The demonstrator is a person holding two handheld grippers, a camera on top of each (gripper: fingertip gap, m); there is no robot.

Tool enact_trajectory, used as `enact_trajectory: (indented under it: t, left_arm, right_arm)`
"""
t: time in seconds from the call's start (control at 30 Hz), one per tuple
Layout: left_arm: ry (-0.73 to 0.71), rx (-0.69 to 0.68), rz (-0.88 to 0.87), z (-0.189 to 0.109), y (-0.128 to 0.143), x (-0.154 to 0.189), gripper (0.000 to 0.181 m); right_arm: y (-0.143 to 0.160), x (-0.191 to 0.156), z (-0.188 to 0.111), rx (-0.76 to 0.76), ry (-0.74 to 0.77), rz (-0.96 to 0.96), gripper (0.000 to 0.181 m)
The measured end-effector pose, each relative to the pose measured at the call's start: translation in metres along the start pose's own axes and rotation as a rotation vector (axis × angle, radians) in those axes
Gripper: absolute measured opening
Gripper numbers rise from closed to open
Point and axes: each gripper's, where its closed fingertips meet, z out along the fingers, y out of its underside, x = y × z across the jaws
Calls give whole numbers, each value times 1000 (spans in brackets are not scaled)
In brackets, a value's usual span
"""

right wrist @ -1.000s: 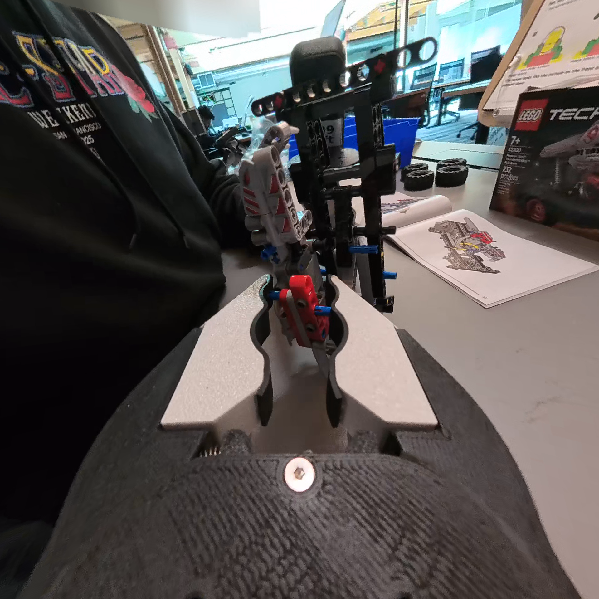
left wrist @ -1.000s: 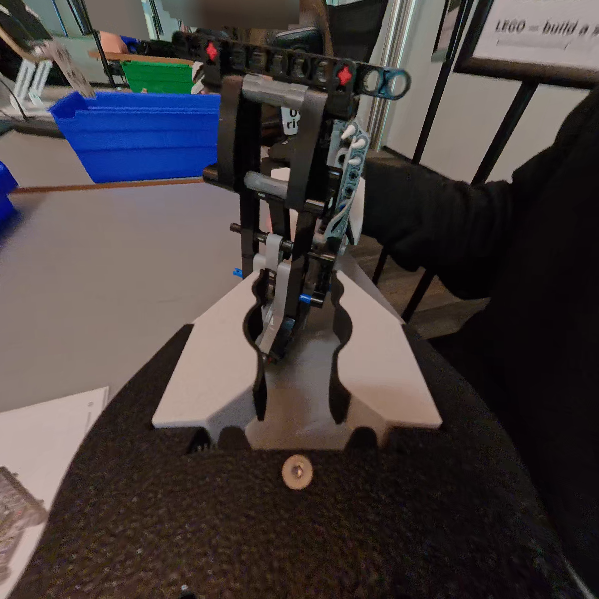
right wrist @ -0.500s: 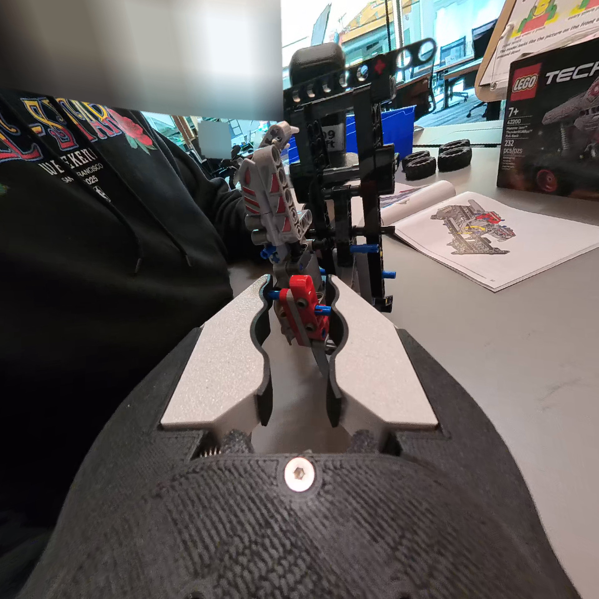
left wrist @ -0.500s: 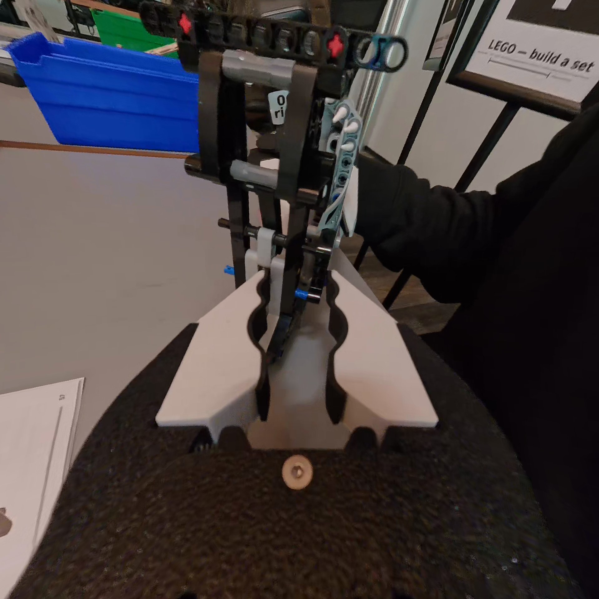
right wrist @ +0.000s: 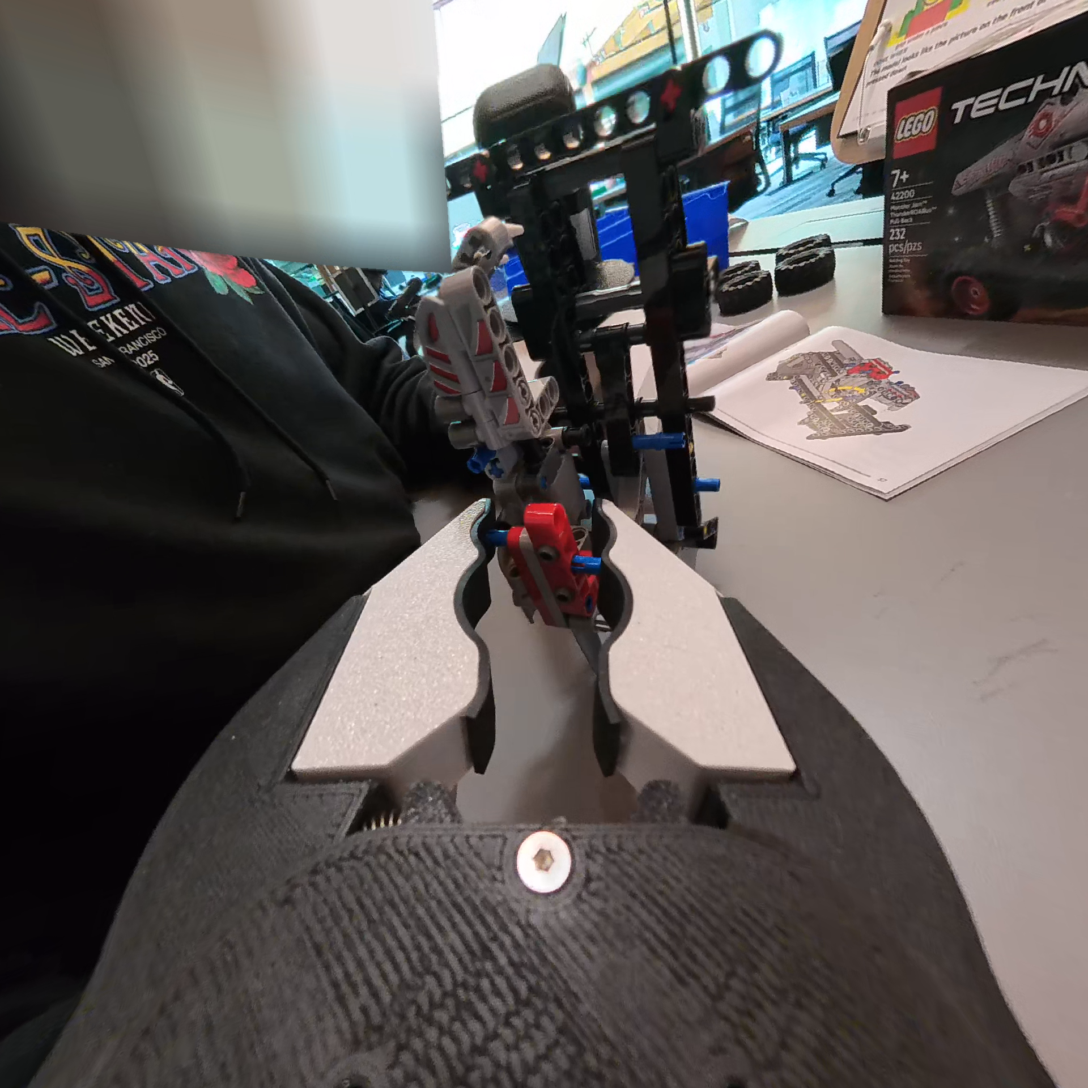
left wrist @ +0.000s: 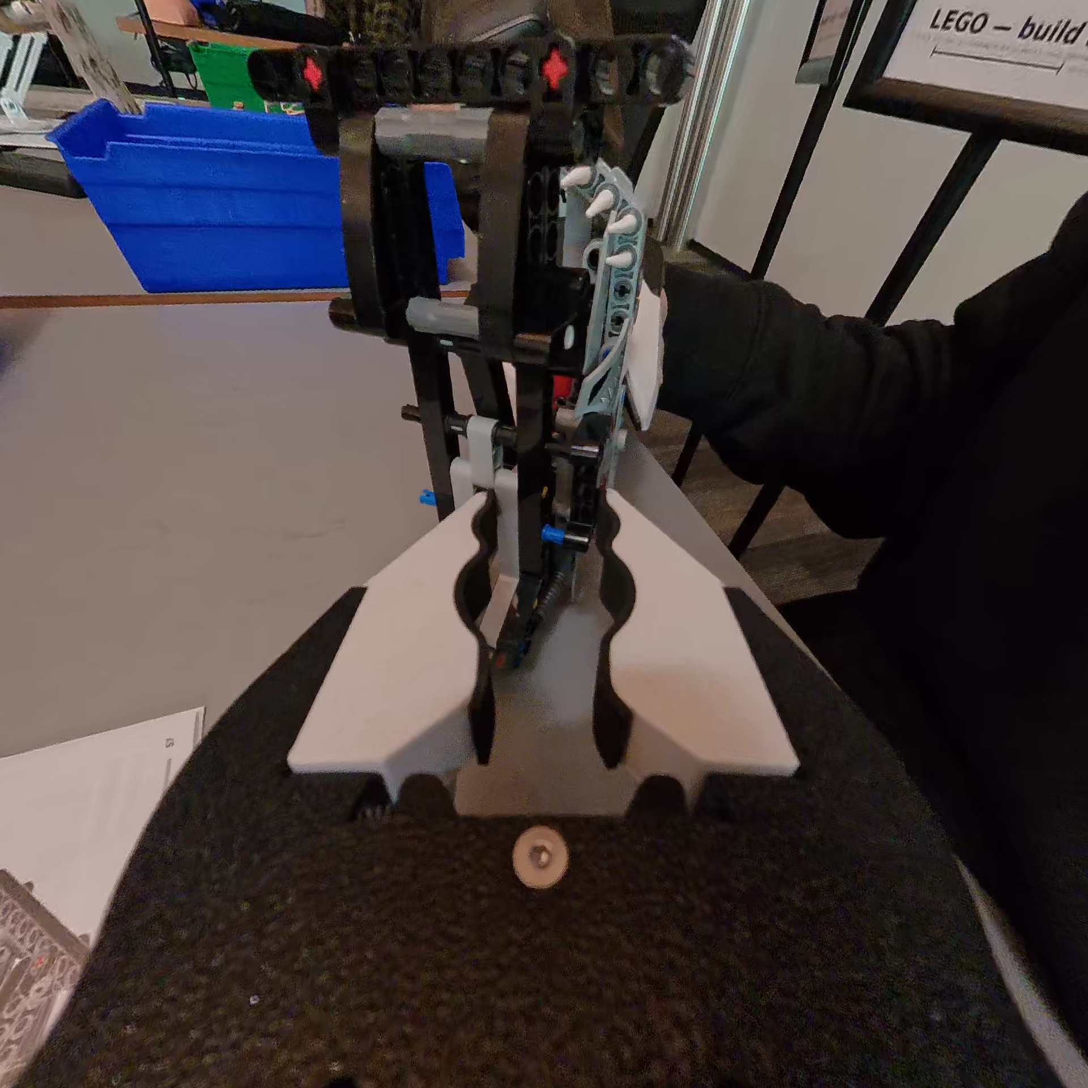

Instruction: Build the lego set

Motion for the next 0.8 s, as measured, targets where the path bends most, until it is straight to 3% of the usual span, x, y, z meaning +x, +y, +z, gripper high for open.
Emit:
enact_trajectory:
  t: [0.4,0.43,0.5,0.63,0.73,0.8]
  left_arm:
    - [-5,-4,-56,2,0,-2,29]
    - [-3,-4,-65,2,0,-2,29]
    - [-22,-6,-30,2,0,-3,29]
    - [-56,-24,-19,3,-1,-3,29]
    - [-71,-50,6,5,-2,-2,29]
    - [-81,-65,31,6,-3,-1,29]
  right_arm:
    - [-1,3,-3,2,58,-33,32]
    - [0,6,-5,-11,91,-43,39]
    - [-5,12,-13,-35,200,-78,71]
    - [-47,7,-23,35,451,-304,92]
    - [-39,14,-8,-132,547,-379,103]
    - [-39,25,-6,-166,590,-381,103]
